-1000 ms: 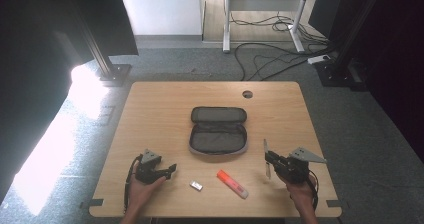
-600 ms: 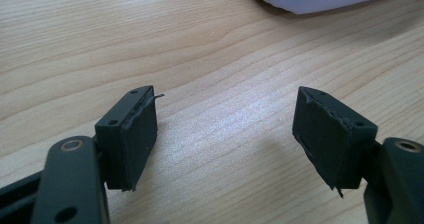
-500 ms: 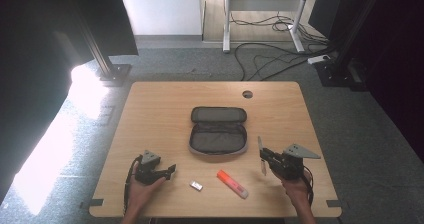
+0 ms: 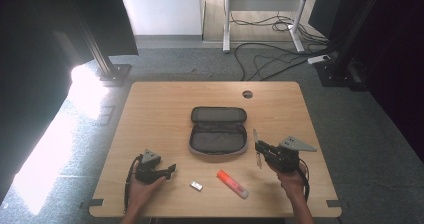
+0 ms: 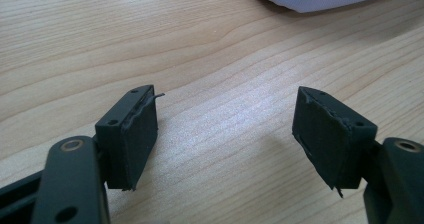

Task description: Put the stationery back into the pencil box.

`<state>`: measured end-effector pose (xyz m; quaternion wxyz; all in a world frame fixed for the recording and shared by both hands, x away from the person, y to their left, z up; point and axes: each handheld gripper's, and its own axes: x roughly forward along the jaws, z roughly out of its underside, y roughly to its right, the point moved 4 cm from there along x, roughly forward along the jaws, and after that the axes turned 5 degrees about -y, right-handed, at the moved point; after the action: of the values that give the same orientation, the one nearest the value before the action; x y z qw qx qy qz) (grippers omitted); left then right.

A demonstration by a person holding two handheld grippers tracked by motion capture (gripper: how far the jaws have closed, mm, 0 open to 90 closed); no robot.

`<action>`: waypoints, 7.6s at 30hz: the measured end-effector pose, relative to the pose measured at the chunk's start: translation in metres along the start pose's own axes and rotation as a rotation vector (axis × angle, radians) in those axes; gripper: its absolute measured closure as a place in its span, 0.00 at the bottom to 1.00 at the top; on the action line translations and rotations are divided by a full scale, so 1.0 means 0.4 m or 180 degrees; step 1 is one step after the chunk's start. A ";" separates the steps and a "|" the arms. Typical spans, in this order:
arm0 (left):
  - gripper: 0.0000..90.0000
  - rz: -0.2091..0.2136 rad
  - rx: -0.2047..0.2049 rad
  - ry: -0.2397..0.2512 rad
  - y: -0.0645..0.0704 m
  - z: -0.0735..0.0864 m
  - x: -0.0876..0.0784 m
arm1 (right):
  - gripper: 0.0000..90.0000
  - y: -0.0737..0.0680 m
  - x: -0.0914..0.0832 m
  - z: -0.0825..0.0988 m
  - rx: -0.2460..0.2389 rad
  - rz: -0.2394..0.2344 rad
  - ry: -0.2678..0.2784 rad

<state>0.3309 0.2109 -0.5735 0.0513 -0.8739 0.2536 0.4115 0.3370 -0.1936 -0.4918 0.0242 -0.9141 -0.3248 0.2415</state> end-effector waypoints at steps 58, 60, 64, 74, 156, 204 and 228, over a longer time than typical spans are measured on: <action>0.30 -0.0003 0.0004 -0.0004 0.002 0.001 0.000 | 0.87 -0.021 0.130 -0.103 -0.0095 -0.0122 -0.0111; 0.30 -0.0004 0.0002 -0.0003 0.002 0.001 0.000 | 0.87 -0.021 0.133 -0.107 -0.0099 -0.0122 -0.0113; 0.30 0.0007 -0.0006 -0.0001 0.001 0.001 -0.001 | 0.87 -0.021 0.142 -0.114 -0.0111 -0.0125 -0.0115; 0.30 0.0019 -0.0013 0.0002 0.000 0.001 -0.001 | 0.87 -0.024 0.167 -0.126 -0.0122 -0.0124 -0.0144; 0.30 0.0043 -0.0046 0.0018 -0.002 -0.001 0.000 | 0.88 -0.055 0.374 -0.048 -0.0423 -0.0168 -0.0789; 0.30 0.0007 -0.0024 0.0009 0.000 -0.002 0.002 | 0.51 -0.047 0.231 -0.016 -0.0179 -0.0193 -0.0439; 0.30 0.0038 -0.0044 0.0016 -0.004 -0.003 0.001 | 0.52 -0.082 0.145 0.041 -0.0142 -0.0167 -0.0357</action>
<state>0.3326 0.2115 -0.5734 0.0421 -0.8738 0.2561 0.4113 0.3493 -0.1344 -0.5242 -0.0081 -0.8906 -0.3549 0.2844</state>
